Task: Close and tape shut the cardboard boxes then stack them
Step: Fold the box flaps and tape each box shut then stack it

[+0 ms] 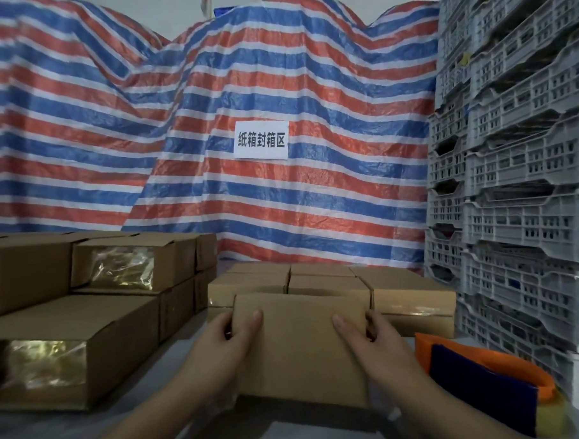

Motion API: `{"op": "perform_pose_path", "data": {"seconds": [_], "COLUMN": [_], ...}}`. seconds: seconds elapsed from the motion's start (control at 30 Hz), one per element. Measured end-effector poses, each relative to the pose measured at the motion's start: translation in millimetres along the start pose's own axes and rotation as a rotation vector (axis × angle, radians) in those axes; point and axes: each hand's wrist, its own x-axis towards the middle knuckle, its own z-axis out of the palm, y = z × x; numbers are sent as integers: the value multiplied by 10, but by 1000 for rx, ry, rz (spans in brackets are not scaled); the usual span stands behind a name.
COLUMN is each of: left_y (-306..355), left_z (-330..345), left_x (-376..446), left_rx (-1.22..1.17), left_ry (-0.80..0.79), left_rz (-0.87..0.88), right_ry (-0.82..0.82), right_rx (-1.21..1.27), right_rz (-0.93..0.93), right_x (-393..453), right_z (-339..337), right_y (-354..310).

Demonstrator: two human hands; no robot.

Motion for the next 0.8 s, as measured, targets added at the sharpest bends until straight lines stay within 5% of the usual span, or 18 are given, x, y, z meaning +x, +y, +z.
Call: {"op": "perform_pose_path", "data": {"seconds": [0.23, 0.47, 0.53, 0.63, 0.8], "left_y": [-28, -392, -438, -460, -426], "left_z": [-479, -586, -552, -621, -638], "left_x": [429, 440, 377, 239, 171], "left_rx": [23, 12, 83, 208, 714], "left_ry": [15, 262, 332, 332, 61], "left_rz": [-226, -230, -191, 41, 360], "right_ry": [-81, -173, -116, -51, -123], "right_rx": [-21, 99, -2, -131, -651], "right_rz": [263, 390, 311, -91, -470], "right_x": [502, 488, 426, 286, 130], "right_z": [510, 872, 874, 806, 794], "right_y": [-180, 5, -15, -36, -75]}}
